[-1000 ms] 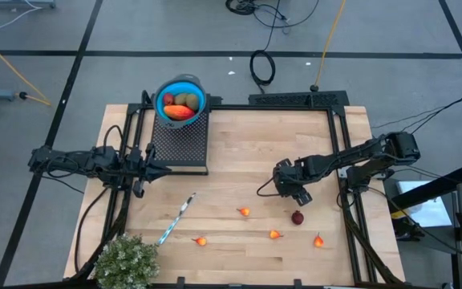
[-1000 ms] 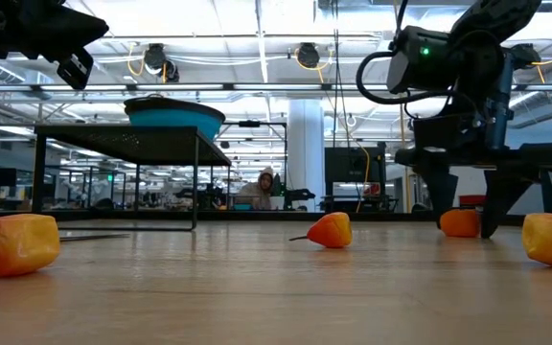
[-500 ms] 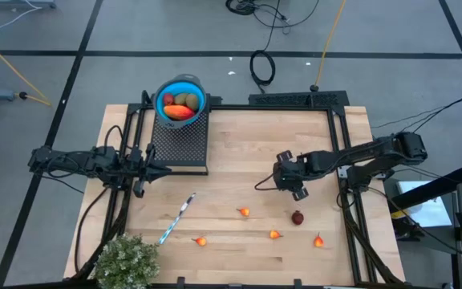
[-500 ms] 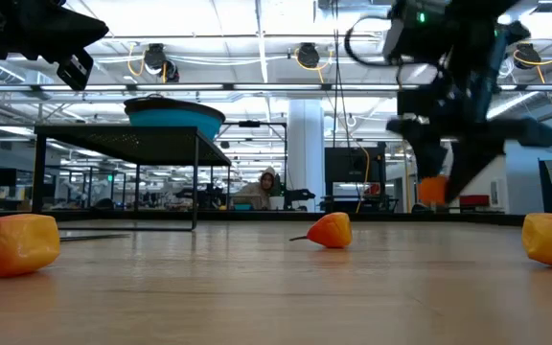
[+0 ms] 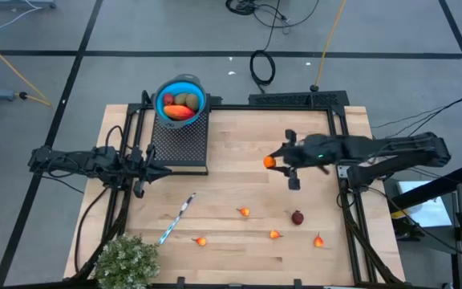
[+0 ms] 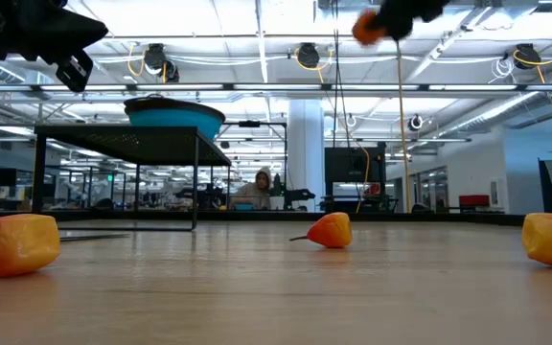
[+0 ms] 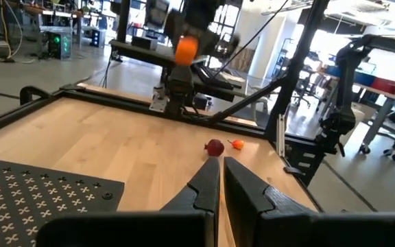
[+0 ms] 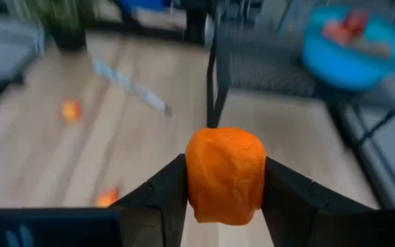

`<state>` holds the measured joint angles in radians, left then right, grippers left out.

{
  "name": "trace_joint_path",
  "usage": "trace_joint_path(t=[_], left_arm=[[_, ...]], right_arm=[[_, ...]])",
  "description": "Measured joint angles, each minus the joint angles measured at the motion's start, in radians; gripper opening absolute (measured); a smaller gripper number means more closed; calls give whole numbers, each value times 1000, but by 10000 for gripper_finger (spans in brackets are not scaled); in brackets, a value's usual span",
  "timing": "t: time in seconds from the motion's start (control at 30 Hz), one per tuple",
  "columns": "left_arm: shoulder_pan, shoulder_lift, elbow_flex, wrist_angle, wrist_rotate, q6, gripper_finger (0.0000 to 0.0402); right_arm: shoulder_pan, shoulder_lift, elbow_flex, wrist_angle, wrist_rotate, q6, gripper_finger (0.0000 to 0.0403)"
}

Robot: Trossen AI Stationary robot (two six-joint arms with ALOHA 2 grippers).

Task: Pick & Place Fruit
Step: Put the orange into the blue strainer bowl on the shelf

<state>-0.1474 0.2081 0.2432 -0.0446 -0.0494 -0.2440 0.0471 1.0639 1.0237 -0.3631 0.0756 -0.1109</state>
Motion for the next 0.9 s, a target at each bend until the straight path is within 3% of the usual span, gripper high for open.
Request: trace_joint_path(t=[0.17, 0.5, 0.9], left_arm=[[0, 0, 0, -18, -1, 5, 19], [0, 0, 0, -35, -3, 6, 19], [0, 0, 0, -25, -3, 5, 19]], right_arm=[[0, -69, -2, 152, -5, 0, 146], [0, -95, -2, 467, -168, 11, 144], [-1, -71, -2, 692, -588, 335, 141]])
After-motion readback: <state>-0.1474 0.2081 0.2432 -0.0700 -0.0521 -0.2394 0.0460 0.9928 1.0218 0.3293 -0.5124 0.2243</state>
